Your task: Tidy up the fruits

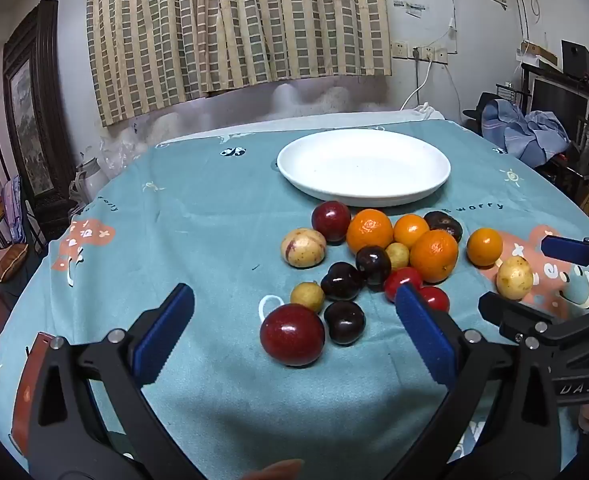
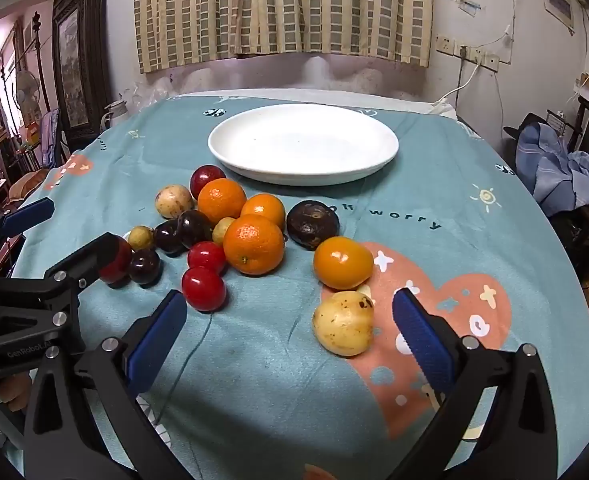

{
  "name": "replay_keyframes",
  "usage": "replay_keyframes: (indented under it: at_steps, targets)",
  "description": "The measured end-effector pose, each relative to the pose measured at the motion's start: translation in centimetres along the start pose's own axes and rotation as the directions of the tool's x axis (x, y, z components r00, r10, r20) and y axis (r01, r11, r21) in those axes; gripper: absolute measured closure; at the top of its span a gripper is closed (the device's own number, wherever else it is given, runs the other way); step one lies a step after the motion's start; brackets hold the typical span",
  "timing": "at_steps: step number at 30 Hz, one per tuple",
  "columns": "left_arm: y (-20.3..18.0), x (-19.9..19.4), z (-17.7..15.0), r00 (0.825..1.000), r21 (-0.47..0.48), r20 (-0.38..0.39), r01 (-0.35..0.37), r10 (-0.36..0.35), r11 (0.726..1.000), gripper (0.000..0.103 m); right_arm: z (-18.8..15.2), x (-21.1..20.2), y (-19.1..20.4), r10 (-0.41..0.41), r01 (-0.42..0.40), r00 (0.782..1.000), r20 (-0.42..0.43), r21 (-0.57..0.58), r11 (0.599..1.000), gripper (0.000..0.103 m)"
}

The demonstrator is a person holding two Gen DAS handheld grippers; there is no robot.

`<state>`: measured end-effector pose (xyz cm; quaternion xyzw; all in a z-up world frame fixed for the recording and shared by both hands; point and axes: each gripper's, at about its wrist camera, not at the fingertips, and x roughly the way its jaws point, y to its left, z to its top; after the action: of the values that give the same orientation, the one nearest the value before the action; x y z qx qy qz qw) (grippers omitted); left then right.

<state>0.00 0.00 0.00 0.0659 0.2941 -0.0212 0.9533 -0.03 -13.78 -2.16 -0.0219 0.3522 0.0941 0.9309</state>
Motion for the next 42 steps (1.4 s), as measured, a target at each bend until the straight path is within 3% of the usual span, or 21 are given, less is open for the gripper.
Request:
replay_keyframes:
  at_steps: [42]
  targets:
    - [0.0, 0.56, -0.35, 1.0, -0.007, -0.027, 0.009, -0.009, 1.0, 0.002, 0.12, -0.19, 0.22, 0.011, -0.011, 1.0, 0.005, -0.001, 1.0, 0.001]
